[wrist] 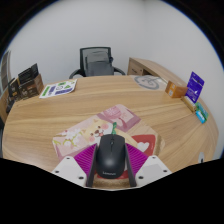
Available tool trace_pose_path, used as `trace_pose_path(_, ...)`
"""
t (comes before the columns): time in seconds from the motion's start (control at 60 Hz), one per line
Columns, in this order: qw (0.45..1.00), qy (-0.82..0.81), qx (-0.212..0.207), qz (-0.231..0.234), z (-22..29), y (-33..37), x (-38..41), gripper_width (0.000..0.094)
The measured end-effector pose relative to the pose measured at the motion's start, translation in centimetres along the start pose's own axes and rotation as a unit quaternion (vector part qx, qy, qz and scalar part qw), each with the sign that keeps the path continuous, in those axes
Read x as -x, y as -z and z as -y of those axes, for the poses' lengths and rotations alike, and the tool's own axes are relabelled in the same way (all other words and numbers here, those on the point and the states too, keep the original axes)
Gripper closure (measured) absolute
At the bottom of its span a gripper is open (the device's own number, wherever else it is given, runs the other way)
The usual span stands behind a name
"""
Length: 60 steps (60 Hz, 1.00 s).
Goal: Arrange mouse
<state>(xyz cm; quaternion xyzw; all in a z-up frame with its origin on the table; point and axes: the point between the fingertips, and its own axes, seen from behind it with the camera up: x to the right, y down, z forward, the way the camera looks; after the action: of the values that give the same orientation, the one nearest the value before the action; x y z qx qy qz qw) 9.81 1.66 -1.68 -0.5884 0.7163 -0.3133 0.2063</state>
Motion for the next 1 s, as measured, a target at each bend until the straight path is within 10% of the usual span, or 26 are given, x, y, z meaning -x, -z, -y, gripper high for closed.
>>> trace_pose_path(0.1,1.000,0.004,-0.004,-0.012,0.7,0.9,-0.7,0.0055)
trace_pose_path(0.4,0.999,-0.010,-0.035,0.028,3.2,18.1,1.9,0.0062)
trace_pose_path(1.0,0.999,0.014,-0.031,0.032,-9.2,42.4,4.0,0.0066)
